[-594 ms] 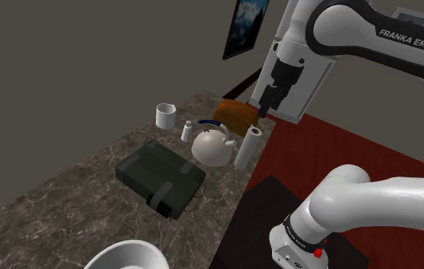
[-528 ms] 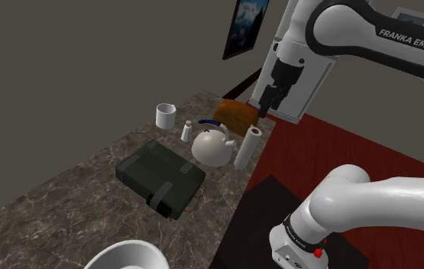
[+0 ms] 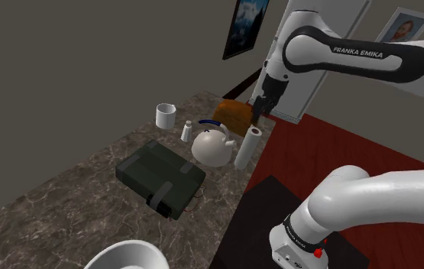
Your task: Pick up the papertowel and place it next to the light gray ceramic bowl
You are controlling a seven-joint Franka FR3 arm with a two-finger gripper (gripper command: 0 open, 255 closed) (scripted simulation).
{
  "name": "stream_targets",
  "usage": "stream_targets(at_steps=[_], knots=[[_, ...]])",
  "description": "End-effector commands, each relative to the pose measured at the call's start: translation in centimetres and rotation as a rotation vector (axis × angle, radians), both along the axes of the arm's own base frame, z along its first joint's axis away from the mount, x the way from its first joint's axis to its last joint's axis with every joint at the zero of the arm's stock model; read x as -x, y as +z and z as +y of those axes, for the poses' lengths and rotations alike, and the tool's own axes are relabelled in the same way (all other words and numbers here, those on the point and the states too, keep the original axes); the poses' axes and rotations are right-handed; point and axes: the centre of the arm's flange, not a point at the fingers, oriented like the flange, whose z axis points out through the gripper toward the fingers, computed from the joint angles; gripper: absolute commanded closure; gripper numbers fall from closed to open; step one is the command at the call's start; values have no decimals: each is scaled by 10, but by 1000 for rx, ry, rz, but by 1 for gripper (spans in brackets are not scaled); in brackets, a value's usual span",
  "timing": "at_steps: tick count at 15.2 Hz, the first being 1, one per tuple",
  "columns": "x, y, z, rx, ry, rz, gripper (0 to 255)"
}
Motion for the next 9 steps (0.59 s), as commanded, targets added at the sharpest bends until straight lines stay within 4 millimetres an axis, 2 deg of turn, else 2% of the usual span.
stream_targets(at_steps=[1,7,9], knots=[[-11,-22,-15,-7,-7,4,0],[-44,-79,-58,-28,-28,19,0],[-44,-90,-57,-28,-28,19,0]])
